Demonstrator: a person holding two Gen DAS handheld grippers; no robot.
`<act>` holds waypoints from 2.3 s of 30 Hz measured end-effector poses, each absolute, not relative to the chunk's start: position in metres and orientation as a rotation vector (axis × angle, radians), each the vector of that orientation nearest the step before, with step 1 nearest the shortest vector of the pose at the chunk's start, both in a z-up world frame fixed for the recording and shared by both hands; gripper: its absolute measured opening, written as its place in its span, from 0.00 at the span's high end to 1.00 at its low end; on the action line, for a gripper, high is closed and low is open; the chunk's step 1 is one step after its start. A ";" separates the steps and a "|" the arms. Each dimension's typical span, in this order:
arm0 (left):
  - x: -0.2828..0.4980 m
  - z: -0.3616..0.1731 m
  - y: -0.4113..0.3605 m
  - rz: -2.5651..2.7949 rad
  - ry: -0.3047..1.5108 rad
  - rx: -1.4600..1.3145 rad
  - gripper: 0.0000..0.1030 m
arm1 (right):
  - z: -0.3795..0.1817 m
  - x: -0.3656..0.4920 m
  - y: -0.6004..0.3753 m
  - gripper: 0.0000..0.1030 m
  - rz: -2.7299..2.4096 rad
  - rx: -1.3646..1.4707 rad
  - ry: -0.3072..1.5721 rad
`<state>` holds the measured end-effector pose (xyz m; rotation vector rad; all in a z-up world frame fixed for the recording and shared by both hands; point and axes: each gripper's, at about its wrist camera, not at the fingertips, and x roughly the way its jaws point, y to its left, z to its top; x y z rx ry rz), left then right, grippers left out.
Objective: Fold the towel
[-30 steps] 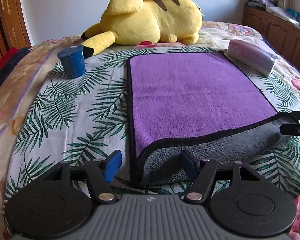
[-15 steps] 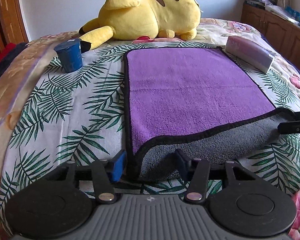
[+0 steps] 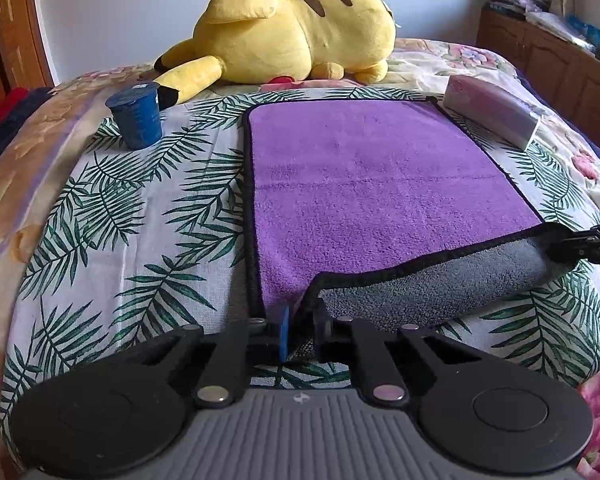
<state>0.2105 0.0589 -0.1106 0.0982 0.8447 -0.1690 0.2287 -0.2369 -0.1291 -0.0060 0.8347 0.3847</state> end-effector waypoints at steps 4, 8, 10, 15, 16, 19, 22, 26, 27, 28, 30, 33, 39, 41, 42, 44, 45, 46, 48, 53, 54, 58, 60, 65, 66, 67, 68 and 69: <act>0.208 -0.104 0.058 -0.173 0.821 0.101 0.93 | -0.128 0.228 -0.236 0.96 0.388 -0.012 0.823; 0.205 -0.092 0.058 -0.178 0.778 0.094 0.94 | -0.123 0.227 -0.238 0.96 0.381 -0.009 0.787; 0.204 -0.087 0.058 -0.182 0.757 0.089 0.94 | -0.120 0.226 -0.239 0.96 0.379 -0.005 0.764; 0.202 -0.079 0.057 -0.185 0.722 0.084 0.94 | -0.114 0.225 -0.241 0.96 0.377 0.004 0.713; 0.201 -0.079 0.057 -0.185 0.716 0.085 0.94 | -0.113 0.225 -0.242 0.96 0.375 0.006 0.705; 0.200 -0.076 0.057 -0.184 0.699 0.079 0.94 | -0.110 0.225 -0.243 0.96 0.375 0.017 0.683; 0.199 -0.073 0.057 -0.186 0.684 0.077 0.94 | -0.108 0.224 -0.244 0.96 0.375 0.021 0.669; 0.199 -0.071 0.056 -0.188 0.668 0.078 0.94 | -0.108 0.224 -0.244 0.96 0.372 0.021 0.658; 0.199 -0.071 0.056 -0.189 0.665 0.077 0.94 | -0.108 0.224 -0.244 0.96 0.371 0.021 0.653; 0.199 -0.070 0.056 -0.191 0.662 0.078 0.94 | -0.107 0.224 -0.244 0.96 0.370 0.019 0.646; 0.201 -0.068 0.055 -0.191 0.656 0.079 0.94 | -0.106 0.224 -0.244 0.96 0.371 0.015 0.637; 0.202 -0.066 0.055 -0.193 0.648 0.077 0.94 | -0.105 0.224 -0.243 0.96 0.369 0.007 0.623; 0.202 -0.061 0.054 -0.194 0.623 0.087 0.94 | -0.101 0.225 -0.244 0.96 0.368 0.003 0.593; 0.204 -0.061 0.053 -0.194 0.616 0.091 0.94 | -0.101 0.227 -0.244 0.96 0.365 -0.001 0.585; 0.205 -0.061 0.053 -0.195 0.614 0.093 0.94 | -0.101 0.227 -0.245 0.96 0.364 -0.002 0.584; 0.208 -0.063 0.052 -0.196 0.614 0.099 0.94 | -0.101 0.229 -0.245 0.96 0.363 -0.006 0.582; 0.209 -0.063 0.052 -0.196 0.616 0.102 0.94 | -0.102 0.230 -0.245 0.96 0.363 -0.008 0.582; 0.211 -0.064 0.052 -0.195 0.618 0.104 0.94 | -0.103 0.230 -0.245 0.96 0.363 -0.011 0.584; 0.214 -0.067 0.052 -0.196 0.622 0.109 0.95 | -0.104 0.233 -0.244 0.96 0.364 -0.018 0.586; 0.222 -0.070 0.052 -0.197 0.625 0.112 0.95 | -0.107 0.238 -0.242 0.96 0.364 -0.032 0.587; 0.223 -0.069 0.053 -0.198 0.623 0.112 0.95 | -0.107 0.239 -0.242 0.96 0.365 -0.035 0.586; 0.228 -0.067 0.051 -0.204 0.612 0.115 0.95 | -0.107 0.244 -0.241 0.96 0.367 -0.042 0.582; 0.230 -0.066 0.050 -0.209 0.609 0.117 0.95 | -0.108 0.245 -0.241 0.96 0.369 -0.045 0.580; 0.234 -0.063 0.047 -0.214 0.598 0.121 0.95 | -0.106 0.249 -0.240 0.96 0.370 -0.047 0.572; 0.234 -0.063 0.047 -0.213 0.596 0.121 0.95 | -0.106 0.250 -0.239 0.96 0.369 -0.047 0.573; 0.235 -0.063 0.047 -0.212 0.594 0.123 0.95 | -0.106 0.251 -0.239 0.96 0.364 -0.048 0.576; 0.236 -0.062 0.047 -0.212 0.592 0.124 0.95 | -0.105 0.253 -0.238 0.96 0.363 -0.051 0.576; 0.237 -0.062 0.047 -0.211 0.590 0.125 0.95 | -0.104 0.253 -0.238 0.96 0.364 -0.055 0.570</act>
